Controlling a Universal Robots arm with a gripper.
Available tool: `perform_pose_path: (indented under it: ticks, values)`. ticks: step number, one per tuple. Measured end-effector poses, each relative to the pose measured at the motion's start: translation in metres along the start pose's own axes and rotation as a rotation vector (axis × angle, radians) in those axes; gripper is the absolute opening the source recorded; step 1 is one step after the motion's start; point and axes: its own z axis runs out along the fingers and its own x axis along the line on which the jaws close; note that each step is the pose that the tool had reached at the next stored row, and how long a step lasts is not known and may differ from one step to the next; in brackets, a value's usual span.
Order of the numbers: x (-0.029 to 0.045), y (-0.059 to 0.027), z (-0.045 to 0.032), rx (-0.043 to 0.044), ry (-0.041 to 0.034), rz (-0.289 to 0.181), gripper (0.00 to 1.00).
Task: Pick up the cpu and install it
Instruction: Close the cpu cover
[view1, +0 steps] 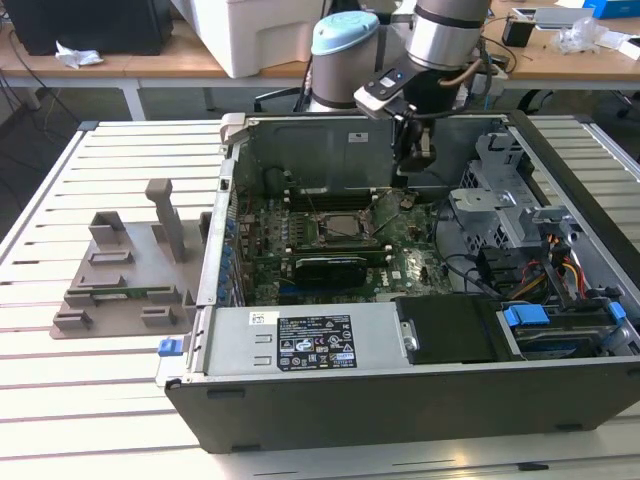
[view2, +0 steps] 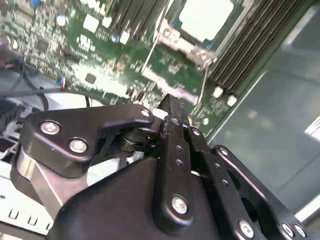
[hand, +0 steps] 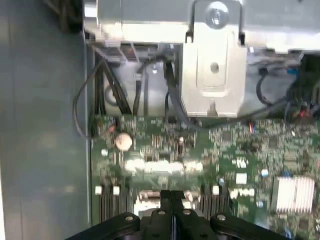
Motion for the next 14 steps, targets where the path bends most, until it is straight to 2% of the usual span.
perform_pose_path:
  ticks: [1, 7, 9, 14]
  values:
    - [0.0015, 0.0095, 0.0048, 0.0008, -0.0006, -0.003, 0.11]
    - [0.0021, 0.0118, 0.0199, 0.0007, -0.0013, -0.011, 0.11]
    - [0.0023, 0.01, 0.0272, 0.0006, -0.0001, -0.013, 0.11]
    - [0.0026, -0.0035, 0.0301, 0.0002, 0.0132, -0.015, 0.11]
